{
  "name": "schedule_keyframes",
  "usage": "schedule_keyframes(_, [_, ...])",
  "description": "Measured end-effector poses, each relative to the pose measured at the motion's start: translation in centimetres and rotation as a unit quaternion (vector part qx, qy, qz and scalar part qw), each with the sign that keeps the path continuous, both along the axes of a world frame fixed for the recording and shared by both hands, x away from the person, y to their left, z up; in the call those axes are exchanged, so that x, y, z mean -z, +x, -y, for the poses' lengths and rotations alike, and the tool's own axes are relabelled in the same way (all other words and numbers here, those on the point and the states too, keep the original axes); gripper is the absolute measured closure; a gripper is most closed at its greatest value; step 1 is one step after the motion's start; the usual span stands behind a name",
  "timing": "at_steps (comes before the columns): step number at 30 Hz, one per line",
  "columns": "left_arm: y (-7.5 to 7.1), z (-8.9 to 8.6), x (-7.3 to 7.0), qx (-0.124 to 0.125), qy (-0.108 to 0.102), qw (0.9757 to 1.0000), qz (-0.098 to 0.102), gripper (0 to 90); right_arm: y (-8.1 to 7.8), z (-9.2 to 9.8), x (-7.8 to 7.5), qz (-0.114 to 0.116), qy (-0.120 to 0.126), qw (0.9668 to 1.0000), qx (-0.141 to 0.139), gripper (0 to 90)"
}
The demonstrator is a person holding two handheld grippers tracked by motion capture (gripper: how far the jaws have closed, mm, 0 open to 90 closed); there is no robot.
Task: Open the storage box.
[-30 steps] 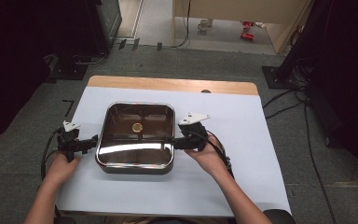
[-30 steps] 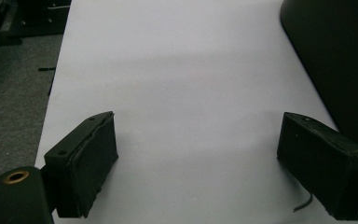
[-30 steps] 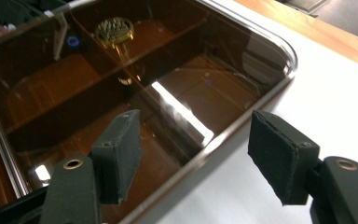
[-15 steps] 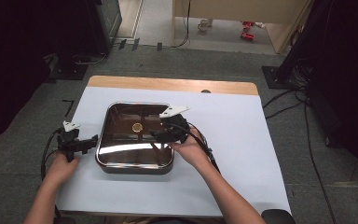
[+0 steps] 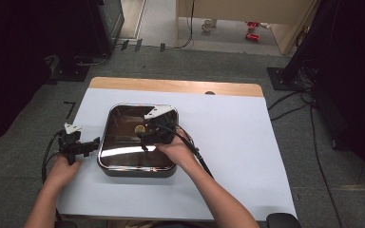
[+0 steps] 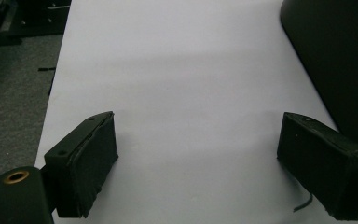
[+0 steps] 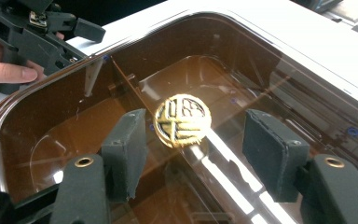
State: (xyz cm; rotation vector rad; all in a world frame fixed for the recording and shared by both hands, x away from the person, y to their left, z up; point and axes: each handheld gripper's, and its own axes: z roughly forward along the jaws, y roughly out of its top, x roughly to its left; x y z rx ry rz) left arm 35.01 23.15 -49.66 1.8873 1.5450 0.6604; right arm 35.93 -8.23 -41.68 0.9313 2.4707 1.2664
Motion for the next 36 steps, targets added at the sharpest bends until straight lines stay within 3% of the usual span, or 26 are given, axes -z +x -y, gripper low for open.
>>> schedule_keyframes(6, [0.0,0.0,0.0,0.0,0.0,1.0,0.0,12.0,0.1,-1.7,0.8,0.003,-0.018,0.9998,-0.009,47.9])
schedule_keyframes(10, [0.0,0.0,0.0,0.001,0.0,1.0,0.0,12.0,0.0,-2.3,1.0,0.025,-0.042,0.9988,0.004,57.5])
schedule_keyframes(21, [0.0,0.0,0.0,0.0,0.0,1.0,0.0,12.0,0.0,-2.3,0.6,0.024,-0.052,0.9984,-0.003,58.5])
schedule_keyframes(27, [0.0,0.0,0.0,0.0,0.0,1.0,0.0,12.0,0.2,-1.8,-0.5,0.005,-0.04,0.9992,-0.002,58.6])
schedule_keyframes(36, [0.0,0.0,0.0,0.0,-0.001,1.0,-0.001,11.9,0.1,-0.2,-2.7,0.011,-0.017,0.9998,0.0,58.6])
